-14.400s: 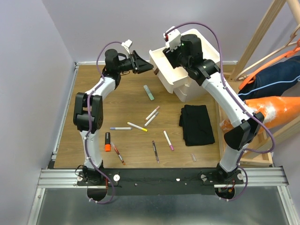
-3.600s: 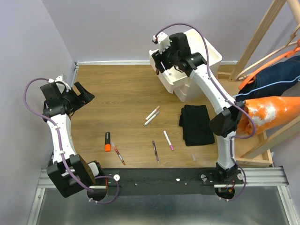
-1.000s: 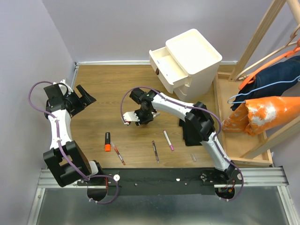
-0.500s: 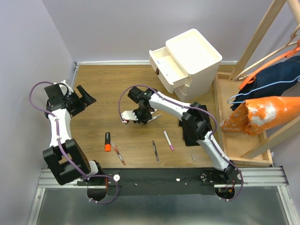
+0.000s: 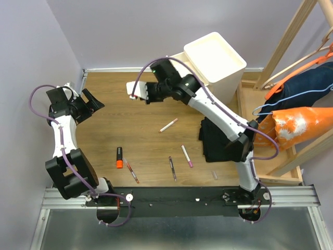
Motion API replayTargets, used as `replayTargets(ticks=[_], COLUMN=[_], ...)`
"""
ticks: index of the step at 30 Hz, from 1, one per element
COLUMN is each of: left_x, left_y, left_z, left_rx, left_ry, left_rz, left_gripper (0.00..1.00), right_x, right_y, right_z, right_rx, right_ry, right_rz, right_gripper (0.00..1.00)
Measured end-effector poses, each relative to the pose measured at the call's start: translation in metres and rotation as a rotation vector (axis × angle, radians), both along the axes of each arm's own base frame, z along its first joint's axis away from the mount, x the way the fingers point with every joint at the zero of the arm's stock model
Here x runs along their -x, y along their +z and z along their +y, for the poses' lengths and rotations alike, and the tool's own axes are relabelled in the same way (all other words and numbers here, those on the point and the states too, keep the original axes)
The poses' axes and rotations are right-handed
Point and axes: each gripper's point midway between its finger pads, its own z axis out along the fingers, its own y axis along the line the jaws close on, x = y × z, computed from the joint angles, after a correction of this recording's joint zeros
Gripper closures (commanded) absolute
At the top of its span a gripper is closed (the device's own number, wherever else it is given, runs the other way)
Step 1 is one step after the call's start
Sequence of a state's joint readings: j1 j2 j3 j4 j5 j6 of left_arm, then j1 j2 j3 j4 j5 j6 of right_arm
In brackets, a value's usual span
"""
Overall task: Sort the stationery into containers
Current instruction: Pick up the pen from the center of the board, then place the pen in the drawer, then pick up the pen from the center of the board.
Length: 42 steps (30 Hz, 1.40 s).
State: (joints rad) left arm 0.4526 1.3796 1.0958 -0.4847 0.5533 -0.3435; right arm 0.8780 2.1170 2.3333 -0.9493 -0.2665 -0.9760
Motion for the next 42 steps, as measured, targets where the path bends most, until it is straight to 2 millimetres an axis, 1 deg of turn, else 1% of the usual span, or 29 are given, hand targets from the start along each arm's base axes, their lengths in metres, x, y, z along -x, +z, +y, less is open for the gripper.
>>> replayTargets(ticks=[1, 2, 3, 4, 5, 6, 7, 9, 10, 11, 12, 15, 17, 18, 20, 21, 22, 23, 25, 29, 31, 32, 33, 34, 36, 37, 39, 40, 42], left_x=[-0.001, -0.002, -0.003, -0.003, -0.003, -0.003, -0.003, -0.004, -0.004, -0.004, -0.004, -0.004, -0.004, -0.004, -0.003, -0.003, -0.003, -0.002, -0.002, -0.002, -0.002, -0.002, -0.002, -0.002, -0.002, -0.002, -0.002, -0.002, 0.001], left_y=[0.001, 0.002, 0.003, 0.003, 0.003, 0.003, 0.003, 0.003, 0.004, 0.004, 0.003, 0.004, 0.004, 0.004, 0.004, 0.005, 0.005, 0.004, 0.004, 0.004, 0.004, 0.004, 0.004, 0.004, 0.004, 0.004, 0.003, 0.003, -0.002], left_z=[0.0, 0.001, 0.001, 0.001, 0.001, 0.001, 0.001, 0.001, 0.001, 0.001, 0.001, 0.001, 0.001, 0.001, 0.001, 0.001, 0.001, 0.0, 0.0, 0.0, 0.0, 0.0, 0.0, 0.0, 0.0, 0.0, -0.001, -0.001, -0.002], left_rx=[0.001, 0.0, 0.0, 0.0, 0.001, 0.002, 0.003, 0.003, 0.004, 0.004, 0.005, 0.005, 0.005, 0.005, 0.004, 0.004, 0.004, 0.005, 0.006, 0.006, 0.007, 0.007, 0.009, 0.01, 0.011, 0.011, 0.012, 0.012, 0.016], left_ry=[0.001, 0.002, 0.003, 0.003, 0.003, 0.005, 0.005, 0.006, 0.007, 0.007, 0.007, 0.007, 0.008, 0.008, 0.008, 0.008, 0.008, 0.008, 0.008, 0.009, 0.009, 0.009, 0.01, 0.01, 0.01, 0.009, 0.009, 0.009, 0.008], left_rz=[-0.003, -0.007, -0.008, -0.01, -0.01, -0.01, -0.01, -0.011, -0.012, -0.012, -0.011, -0.012, -0.012, -0.012, -0.014, -0.014, -0.014, -0.014, -0.012, -0.013, -0.013, -0.013, -0.012, -0.013, -0.013, -0.013, -0.012, -0.012, -0.006], left_gripper=[0.02, 0.02, 0.02, 0.02, 0.02, 0.02, 0.02, 0.02, 0.02, 0.02, 0.02, 0.02, 0.02, 0.02, 0.02, 0.02, 0.02, 0.02, 0.02, 0.02, 0.02, 0.02, 0.02, 0.02, 0.02, 0.02, 0.02, 0.02, 0.02], right_x=[-0.004, -0.017, -0.027, -0.036, -0.053, -0.059, -0.077, -0.096, -0.112, -0.122, -0.134, -0.16, -0.173, -0.181, -0.192, -0.194, -0.196, -0.196, -0.196, -0.192, -0.185, -0.176, -0.169, -0.155, -0.128, -0.114, -0.084, -0.074, -0.058], right_y=[0.016, 0.041, 0.058, 0.069, 0.084, 0.088, 0.094, 0.1, 0.1, 0.098, 0.093, 0.074, 0.059, 0.047, 0.029, 0.025, 0.02, 0.016, 0.019, 0.035, 0.045, 0.053, 0.056, 0.06, 0.059, 0.055, 0.035, 0.023, -0.009], right_z=[0.0, 0.0, -0.002, -0.003, -0.006, -0.009, -0.018, -0.026, -0.034, -0.039, -0.047, -0.061, -0.067, -0.071, -0.077, -0.078, -0.08, -0.081, -0.08, -0.078, -0.077, -0.073, -0.07, -0.067, -0.065, -0.065, -0.057, -0.055, -0.05], right_rx=[-0.039, -0.103, -0.148, -0.178, -0.226, -0.236, -0.258, -0.277, -0.281, -0.281, -0.273, -0.254, -0.235, -0.22, -0.195, -0.186, -0.188, -0.187, -0.213, -0.272, -0.298, -0.313, -0.321, -0.315, -0.29, -0.263, -0.184, -0.143, -0.054], right_ry=[-0.016, -0.053, -0.083, -0.108, -0.158, -0.176, -0.231, -0.291, -0.338, -0.368, -0.407, -0.484, -0.521, -0.548, -0.588, -0.596, -0.617, -0.627, -0.641, -0.655, -0.638, -0.597, -0.563, -0.495, -0.398, -0.35, -0.238, -0.201, -0.141], right_rz=[-0.035, -0.095, -0.136, -0.165, -0.213, -0.225, -0.258, -0.298, -0.326, -0.342, -0.354, -0.357, -0.347, -0.34, -0.329, -0.328, -0.317, -0.309, -0.308, -0.299, -0.281, -0.26, -0.243, -0.217, -0.163, -0.134, -0.06, -0.022, 0.056], right_gripper=[1.0, 0.99, 0.99, 1.0, 1.0, 0.99, 0.99, 1.0, 0.99, 0.99, 1.0, 0.99, 0.88, 0.71, 0.54, 0.43, 0.39, 0.37, 0.34, 0.33, 0.34, 0.34, 0.37, 0.4, 0.45, 0.46, 0.48, 0.49, 0.51])
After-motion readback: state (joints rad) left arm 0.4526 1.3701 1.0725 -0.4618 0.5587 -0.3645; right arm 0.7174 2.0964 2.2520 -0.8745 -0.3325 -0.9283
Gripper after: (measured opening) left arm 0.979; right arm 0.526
